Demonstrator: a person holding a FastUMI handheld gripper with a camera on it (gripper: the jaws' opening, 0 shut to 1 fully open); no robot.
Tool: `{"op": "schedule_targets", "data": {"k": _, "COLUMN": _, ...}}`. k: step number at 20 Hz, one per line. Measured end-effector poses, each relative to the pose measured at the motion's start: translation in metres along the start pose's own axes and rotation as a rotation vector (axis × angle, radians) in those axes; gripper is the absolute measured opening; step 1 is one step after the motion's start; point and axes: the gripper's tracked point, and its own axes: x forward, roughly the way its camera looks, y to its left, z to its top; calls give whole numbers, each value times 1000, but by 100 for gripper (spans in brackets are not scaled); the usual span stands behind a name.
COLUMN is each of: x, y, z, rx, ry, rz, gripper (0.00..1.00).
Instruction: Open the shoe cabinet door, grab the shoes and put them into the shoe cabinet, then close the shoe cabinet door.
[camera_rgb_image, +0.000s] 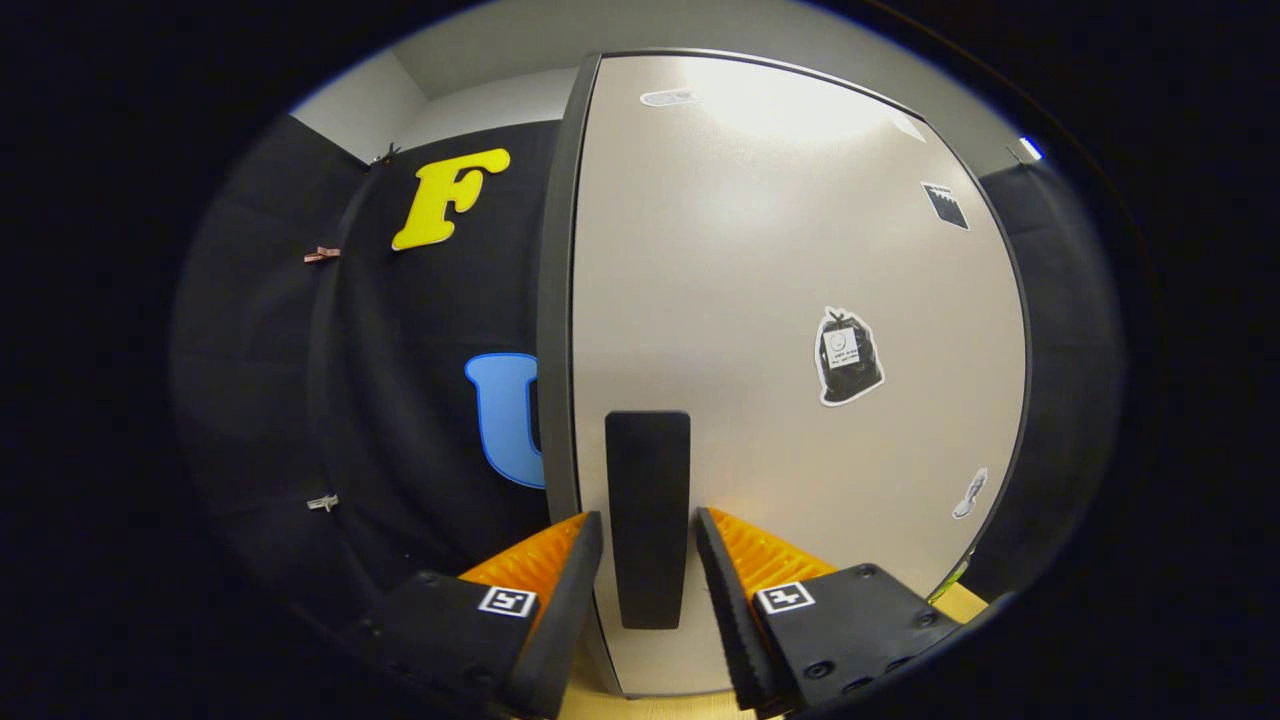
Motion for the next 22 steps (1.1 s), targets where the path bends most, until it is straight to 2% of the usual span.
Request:
{"op": "schedule_targets", "data": {"k": 1, "x": -2, "y": 6, "z": -1, "rx": 0, "ry": -3, "rz": 11, "gripper": 50}}
{"op": "schedule_targets", "data": {"k": 2, "x": -4, "y": 2, "z": -1, "rx": -20, "ry": 5, "rz": -15, "gripper": 49}}
{"op": "schedule_targets", "data": {"k": 4, "x": 2, "y": -1, "z": -3, "rx": 0, "ry": 9, "rz": -16, "gripper": 35}}
{"op": "schedule_targets", "data": {"k": 5, "x": 0, "y": 1, "z": -1, "rx": 6, "ry": 8, "rz": -17, "gripper": 33}}
{"op": "schedule_targets", "data": {"k": 6, "x": 0, "y": 0, "z": -3, "rx": -13, "ry": 25, "rz": -12, "gripper": 27}}
{"op": "schedule_targets", "data": {"k": 11, "x": -13, "y": 1, "z": 1, "rx": -13, "ry": 15, "rz": 25, "gripper": 27}}
{"op": "schedule_targets", "data": {"k": 18, "x": -79, "y": -9, "z": 9, "rx": 24, "ry": -15, "rz": 62, "gripper": 27}}
{"op": "schedule_targets", "data": {"k": 22, "x": -109, "y": -22, "z": 13, "rx": 34, "ry": -2, "rz": 119, "gripper": 27}}
